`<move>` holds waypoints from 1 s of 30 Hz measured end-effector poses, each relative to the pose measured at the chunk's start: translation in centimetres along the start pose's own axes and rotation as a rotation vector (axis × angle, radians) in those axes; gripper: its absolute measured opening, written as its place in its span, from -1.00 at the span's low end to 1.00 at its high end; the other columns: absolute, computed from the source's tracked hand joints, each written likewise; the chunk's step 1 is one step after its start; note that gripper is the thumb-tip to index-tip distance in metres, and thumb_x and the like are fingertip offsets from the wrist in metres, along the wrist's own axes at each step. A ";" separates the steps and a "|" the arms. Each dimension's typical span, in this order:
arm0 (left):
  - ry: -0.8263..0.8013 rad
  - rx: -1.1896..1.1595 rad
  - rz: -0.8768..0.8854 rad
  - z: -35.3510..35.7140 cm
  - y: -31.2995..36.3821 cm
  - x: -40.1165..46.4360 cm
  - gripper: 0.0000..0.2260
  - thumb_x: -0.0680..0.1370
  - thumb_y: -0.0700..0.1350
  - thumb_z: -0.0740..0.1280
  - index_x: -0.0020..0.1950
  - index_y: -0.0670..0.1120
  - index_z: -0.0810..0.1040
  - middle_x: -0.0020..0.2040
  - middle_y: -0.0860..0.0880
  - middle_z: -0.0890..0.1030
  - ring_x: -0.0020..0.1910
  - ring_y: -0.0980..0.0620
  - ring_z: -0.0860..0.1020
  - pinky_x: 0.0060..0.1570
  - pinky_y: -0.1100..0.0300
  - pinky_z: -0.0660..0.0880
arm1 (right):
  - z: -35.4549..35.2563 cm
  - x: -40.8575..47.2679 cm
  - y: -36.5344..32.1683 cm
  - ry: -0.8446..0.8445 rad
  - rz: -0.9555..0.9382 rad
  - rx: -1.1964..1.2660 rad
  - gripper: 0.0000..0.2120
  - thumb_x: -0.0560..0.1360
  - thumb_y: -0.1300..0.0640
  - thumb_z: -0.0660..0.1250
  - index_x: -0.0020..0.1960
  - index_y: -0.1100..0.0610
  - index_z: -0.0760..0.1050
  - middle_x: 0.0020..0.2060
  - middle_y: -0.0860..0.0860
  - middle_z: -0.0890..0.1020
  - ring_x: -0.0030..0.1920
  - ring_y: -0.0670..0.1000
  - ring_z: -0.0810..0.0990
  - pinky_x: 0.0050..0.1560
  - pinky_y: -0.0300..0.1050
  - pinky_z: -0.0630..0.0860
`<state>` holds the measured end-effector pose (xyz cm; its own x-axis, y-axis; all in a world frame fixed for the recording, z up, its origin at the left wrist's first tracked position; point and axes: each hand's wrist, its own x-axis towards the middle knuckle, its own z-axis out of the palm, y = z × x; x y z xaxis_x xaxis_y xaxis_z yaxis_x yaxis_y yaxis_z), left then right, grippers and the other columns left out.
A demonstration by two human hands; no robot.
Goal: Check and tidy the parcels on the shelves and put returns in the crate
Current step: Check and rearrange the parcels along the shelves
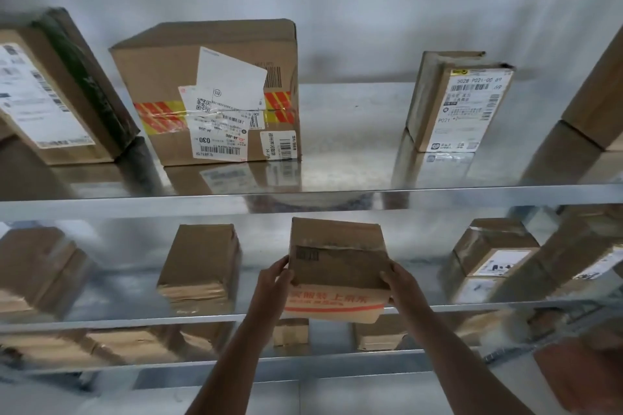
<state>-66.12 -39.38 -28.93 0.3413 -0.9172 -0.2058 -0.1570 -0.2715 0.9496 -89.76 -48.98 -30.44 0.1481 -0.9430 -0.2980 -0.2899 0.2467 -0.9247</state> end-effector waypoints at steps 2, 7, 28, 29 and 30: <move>0.004 -0.010 0.019 0.0 0.2 -1.2 -0.66 0.66 0.05 0.10 0.06 0.00 0.66 -0.13 -0.07 0.75 -0.15 -0.08 0.74 -0.09 -0.01 0.68 | 0.0 -0.7 0.3 -0.009 -0.012 -0.027 -0.82 0.64 0.17 0.19 0.07 0.03 0.56 -0.11 0.13 0.69 -0.09 0.22 0.70 0.00 0.27 0.62; 0.021 -0.050 0.041 -0.6 0.5 -2.9 -0.63 0.56 0.07 0.13 0.10 -0.05 0.66 -0.14 -0.08 0.75 -0.16 -0.12 0.74 -0.11 -0.03 0.67 | 0.2 -3.1 -0.4 -0.009 -0.048 -0.073 -0.78 0.67 0.20 0.15 0.14 -0.02 0.53 -0.12 0.08 0.69 -0.13 0.14 0.70 -0.13 0.08 0.61; 0.173 -0.475 -0.158 -1.8 3.8 -6.3 -0.59 0.68 0.19 0.06 0.21 -0.03 0.56 0.09 -0.20 0.62 0.08 -0.27 0.63 0.04 -0.18 0.59 | -2.4 -7.5 -2.3 0.011 -0.120 0.368 -0.56 0.72 0.03 0.01 0.30 0.16 0.60 0.17 0.09 0.71 0.27 0.09 0.63 0.39 0.12 0.48; 0.176 -0.463 -0.183 -1.8 3.7 -6.2 -0.55 0.67 0.20 0.05 0.21 -0.08 0.56 0.09 -0.23 0.64 0.06 -0.28 0.65 0.07 -0.20 0.59 | -2.5 -7.6 -2.4 0.009 -0.128 0.365 -0.55 0.72 0.03 0.00 0.25 0.16 0.62 0.16 0.06 0.72 0.26 0.08 0.64 0.33 0.09 0.51; 0.181 -0.458 -0.201 -1.7 3.7 -6.2 -0.54 0.67 0.20 0.06 0.19 -0.10 0.57 0.08 -0.24 0.65 0.04 -0.27 0.66 0.07 -0.19 0.59 | -2.6 -7.6 -2.5 0.008 -0.135 0.375 -0.56 0.71 0.04 0.01 0.18 0.17 0.64 0.13 0.05 0.73 0.22 0.07 0.66 0.27 0.05 0.53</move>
<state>-67.22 -34.18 -23.68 0.4836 -0.7844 -0.3884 0.3348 -0.2442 0.9101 -92.63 -43.00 -25.28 0.1536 -0.9738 -0.1679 0.0972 0.1840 -0.9781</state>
